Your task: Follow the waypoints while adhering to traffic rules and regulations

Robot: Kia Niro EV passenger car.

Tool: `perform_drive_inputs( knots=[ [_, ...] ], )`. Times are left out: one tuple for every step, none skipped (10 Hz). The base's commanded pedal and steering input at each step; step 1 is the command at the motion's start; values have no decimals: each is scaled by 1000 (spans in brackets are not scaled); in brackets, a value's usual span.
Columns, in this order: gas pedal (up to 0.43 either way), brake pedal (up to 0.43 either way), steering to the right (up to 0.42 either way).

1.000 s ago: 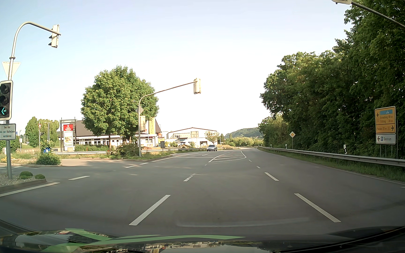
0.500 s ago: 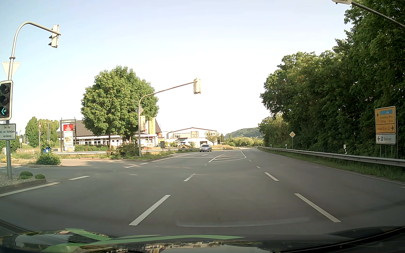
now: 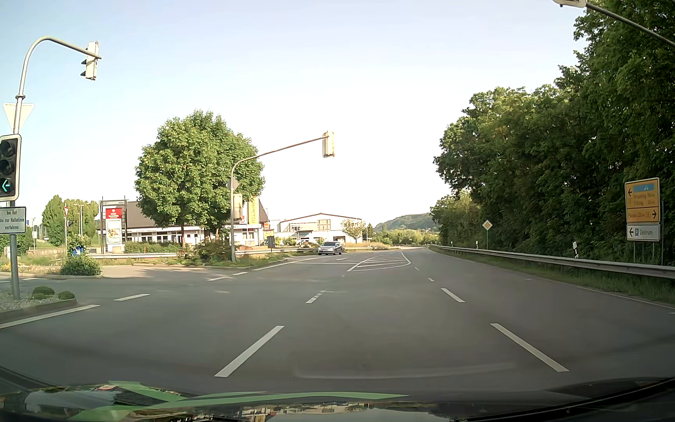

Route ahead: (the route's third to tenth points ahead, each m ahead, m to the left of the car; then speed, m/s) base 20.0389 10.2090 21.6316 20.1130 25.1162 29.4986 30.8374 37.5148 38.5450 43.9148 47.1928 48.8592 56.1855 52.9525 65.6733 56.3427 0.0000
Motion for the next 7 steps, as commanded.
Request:
perform_drive_inputs(
  knots=[
    [0, 91, -4],
    [0, 98, -4],
    [0, 110, -4],
    [0, 122, -4],
    [0, 128, -4],
    [0, 134, -4],
    [0, 110, -4]
  ],
)
